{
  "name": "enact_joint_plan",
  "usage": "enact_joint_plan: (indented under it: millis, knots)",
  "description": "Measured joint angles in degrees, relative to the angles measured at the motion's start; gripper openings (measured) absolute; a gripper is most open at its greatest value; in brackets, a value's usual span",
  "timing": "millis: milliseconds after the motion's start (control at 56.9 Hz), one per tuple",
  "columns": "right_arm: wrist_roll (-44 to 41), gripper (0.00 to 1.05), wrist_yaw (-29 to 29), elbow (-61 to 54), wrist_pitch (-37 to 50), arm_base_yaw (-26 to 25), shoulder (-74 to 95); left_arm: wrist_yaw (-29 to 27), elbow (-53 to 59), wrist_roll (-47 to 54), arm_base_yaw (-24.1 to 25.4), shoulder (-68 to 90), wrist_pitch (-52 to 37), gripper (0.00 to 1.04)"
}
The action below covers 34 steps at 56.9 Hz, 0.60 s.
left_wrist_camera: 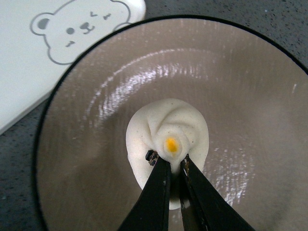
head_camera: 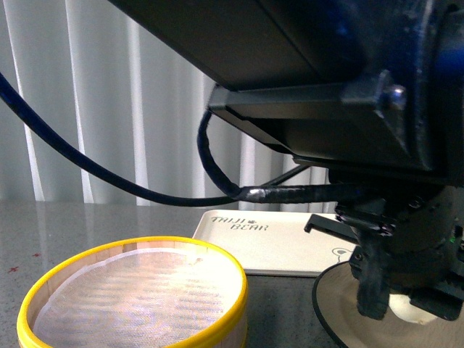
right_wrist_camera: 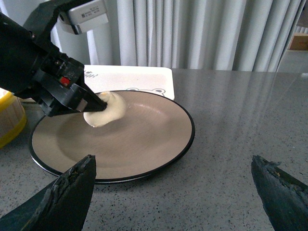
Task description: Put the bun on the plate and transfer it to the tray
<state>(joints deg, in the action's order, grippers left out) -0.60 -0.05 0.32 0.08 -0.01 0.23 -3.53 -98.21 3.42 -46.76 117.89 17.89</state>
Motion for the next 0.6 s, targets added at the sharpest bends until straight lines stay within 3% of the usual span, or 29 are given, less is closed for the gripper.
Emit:
enact_joint_plan:
  millis: [598]
  knots:
    - [0.00, 0.96, 0.00, 0.00, 0.00, 0.00, 0.00, -4.90, -3.52, -1.22, -1.90, 4.13, 1.75, 0.04]
